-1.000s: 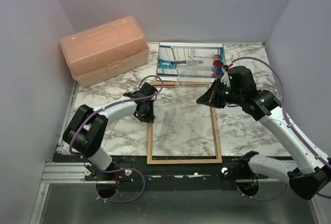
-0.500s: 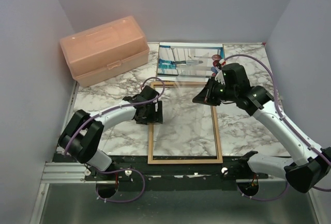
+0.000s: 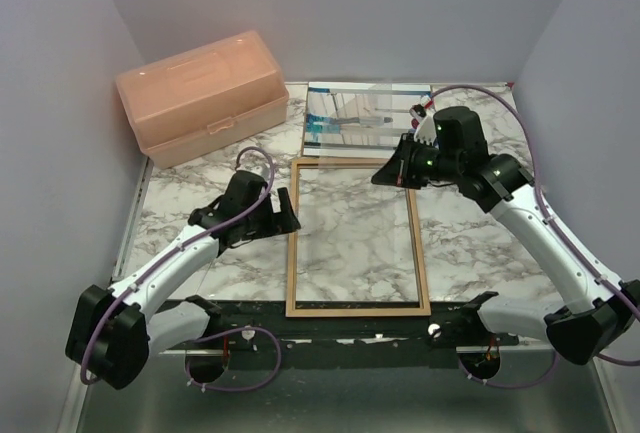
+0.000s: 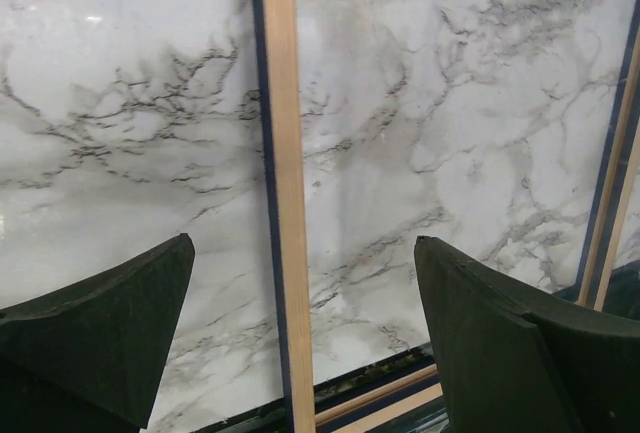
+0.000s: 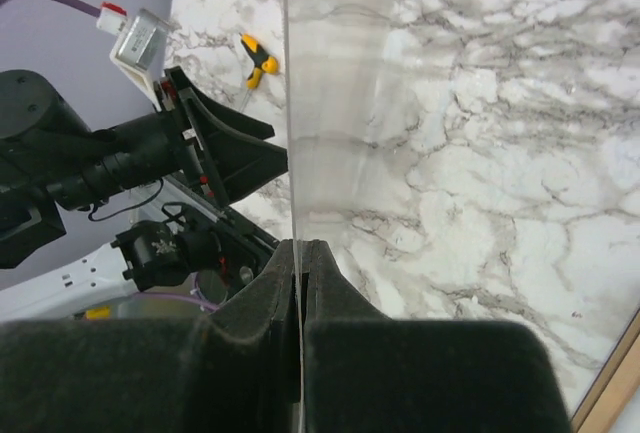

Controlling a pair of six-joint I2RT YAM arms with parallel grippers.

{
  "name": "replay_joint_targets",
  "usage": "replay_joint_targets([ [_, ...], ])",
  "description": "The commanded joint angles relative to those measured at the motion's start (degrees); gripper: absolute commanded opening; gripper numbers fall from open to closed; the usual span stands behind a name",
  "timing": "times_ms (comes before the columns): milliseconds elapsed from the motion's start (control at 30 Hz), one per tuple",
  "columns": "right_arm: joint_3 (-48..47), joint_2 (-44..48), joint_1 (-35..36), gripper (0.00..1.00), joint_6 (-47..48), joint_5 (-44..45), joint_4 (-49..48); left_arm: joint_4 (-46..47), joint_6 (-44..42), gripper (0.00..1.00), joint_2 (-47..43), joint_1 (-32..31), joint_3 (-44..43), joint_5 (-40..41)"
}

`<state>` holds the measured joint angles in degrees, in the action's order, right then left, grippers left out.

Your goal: Put the photo into the frame

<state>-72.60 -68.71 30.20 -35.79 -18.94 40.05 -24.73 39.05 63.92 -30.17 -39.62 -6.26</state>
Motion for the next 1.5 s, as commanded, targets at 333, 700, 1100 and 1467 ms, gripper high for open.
replay_joint_targets([
  [333,-0.89,-7.01,-13.86,0.01,-2.76,-27.26,-10.75,4.54,0.34,0.79,2.42,4.34,5.13,-5.17],
  [700,3.14,-5.28,-19.31,0.01,-2.42,-23.25,-7.71,4.75,1.60,0.64,13.86,-1.11,1.84,0.22],
  [1100,5.50,-3.99,-19.40,0.01,0.16,-23.78,-5.95,0.39,0.81,0.28,15.56,-2.20,0.52,5.21],
  [1467,6.79,-4.29,-19.38,0.01,1.46,-27.31,-6.52,-2.95,-0.83,0.34,13.02,-2.26,0.54,8.20],
])
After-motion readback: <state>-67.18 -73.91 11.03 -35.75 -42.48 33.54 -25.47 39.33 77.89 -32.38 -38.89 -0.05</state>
